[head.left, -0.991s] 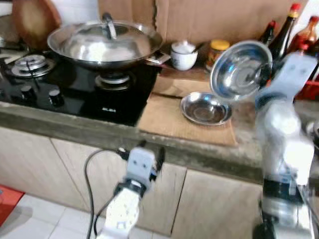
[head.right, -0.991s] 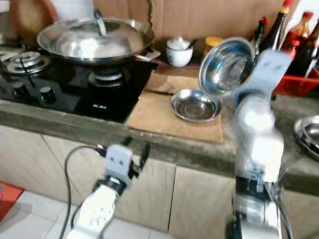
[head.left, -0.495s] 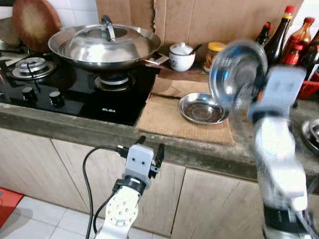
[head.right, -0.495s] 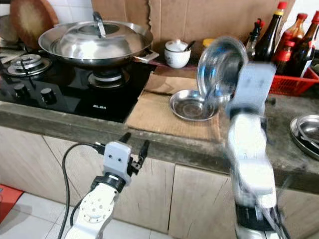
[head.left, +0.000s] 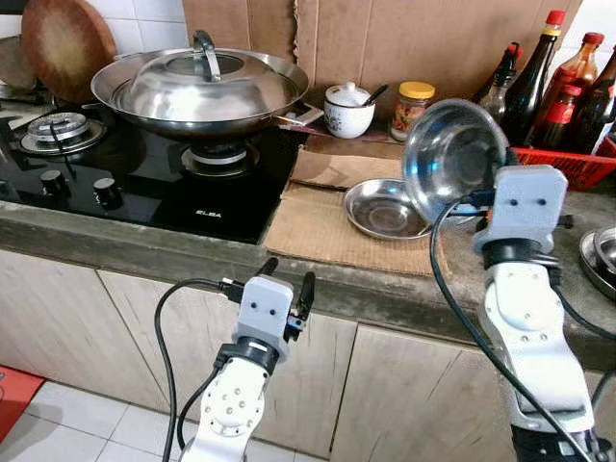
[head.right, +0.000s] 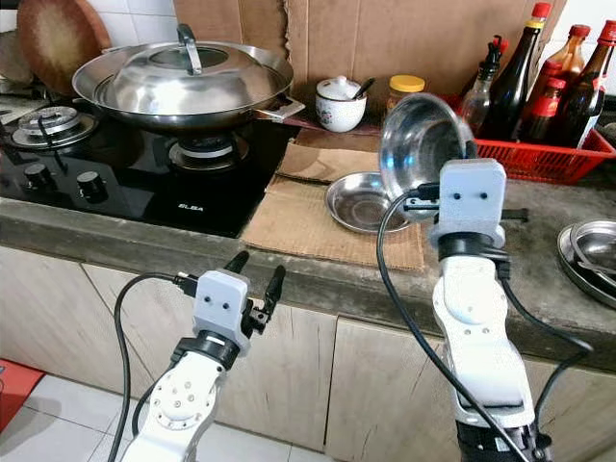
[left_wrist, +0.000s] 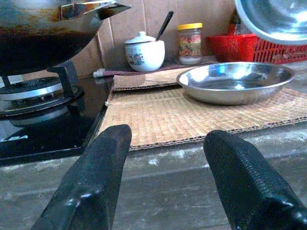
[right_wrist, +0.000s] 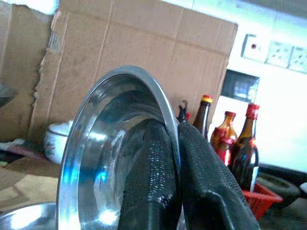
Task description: Kitchen organization
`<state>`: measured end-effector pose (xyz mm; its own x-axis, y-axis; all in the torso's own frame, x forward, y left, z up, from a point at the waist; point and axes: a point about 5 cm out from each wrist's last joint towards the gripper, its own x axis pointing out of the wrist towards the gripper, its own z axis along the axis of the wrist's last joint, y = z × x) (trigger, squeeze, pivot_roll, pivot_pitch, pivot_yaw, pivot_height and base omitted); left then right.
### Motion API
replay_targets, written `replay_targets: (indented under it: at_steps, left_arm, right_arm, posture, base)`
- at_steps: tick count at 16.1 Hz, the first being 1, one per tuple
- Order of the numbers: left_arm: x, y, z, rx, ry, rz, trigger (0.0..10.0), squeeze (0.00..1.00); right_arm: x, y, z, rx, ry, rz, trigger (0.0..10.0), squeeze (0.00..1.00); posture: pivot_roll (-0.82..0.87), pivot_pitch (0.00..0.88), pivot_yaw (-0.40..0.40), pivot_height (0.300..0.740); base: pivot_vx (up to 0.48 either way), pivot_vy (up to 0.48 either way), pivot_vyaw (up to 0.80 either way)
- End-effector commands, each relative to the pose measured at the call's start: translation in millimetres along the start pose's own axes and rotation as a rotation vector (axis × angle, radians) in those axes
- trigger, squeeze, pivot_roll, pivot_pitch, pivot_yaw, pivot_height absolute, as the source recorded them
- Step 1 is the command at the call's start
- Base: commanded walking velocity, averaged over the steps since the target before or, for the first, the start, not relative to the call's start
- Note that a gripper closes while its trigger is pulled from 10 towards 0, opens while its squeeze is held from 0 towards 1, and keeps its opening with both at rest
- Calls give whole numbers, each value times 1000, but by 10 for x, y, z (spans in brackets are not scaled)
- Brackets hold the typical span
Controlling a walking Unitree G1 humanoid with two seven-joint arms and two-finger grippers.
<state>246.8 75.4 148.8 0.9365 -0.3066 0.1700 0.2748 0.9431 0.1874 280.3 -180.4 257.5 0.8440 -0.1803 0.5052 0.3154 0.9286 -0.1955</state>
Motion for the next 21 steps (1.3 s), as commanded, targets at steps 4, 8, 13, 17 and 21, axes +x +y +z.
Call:
replay_targets:
  at_steps: [4,8,13,17,21]
  left_arm:
    - [40,72,119,0,-46,21,10000,0]
    - [46,68,117,-3,-46,13,10000,0]
    - [49,74,106,2,-41,10,10000,0]
    - [41,63,96,5,-36,5,10000,0]
    - [32,47,89,5,-33,-2,10000,0]
  right_arm:
    - [-122,17,15,36,4,-17,0,0]
    - [-119,65,47,66,-2,-11,0,0]
    - [-82,83,89,80,-19,-10,0,0]
    - [-90,102,78,89,-11,-3,0,0]
    - [-102,117,64,90,-6,5,0,0]
  posture:
    - [70,0,-39,740]
    - [70,0,-39,740]
    - [67,0,-36,740]
    - [68,0,-34,740]
    - [64,0,-31,740]
  base:
    - [0,0,-195]
    - [0,0,-791]
    - [-284,0,-291]
    - [-342,0,0]
    - [-359,0,0]
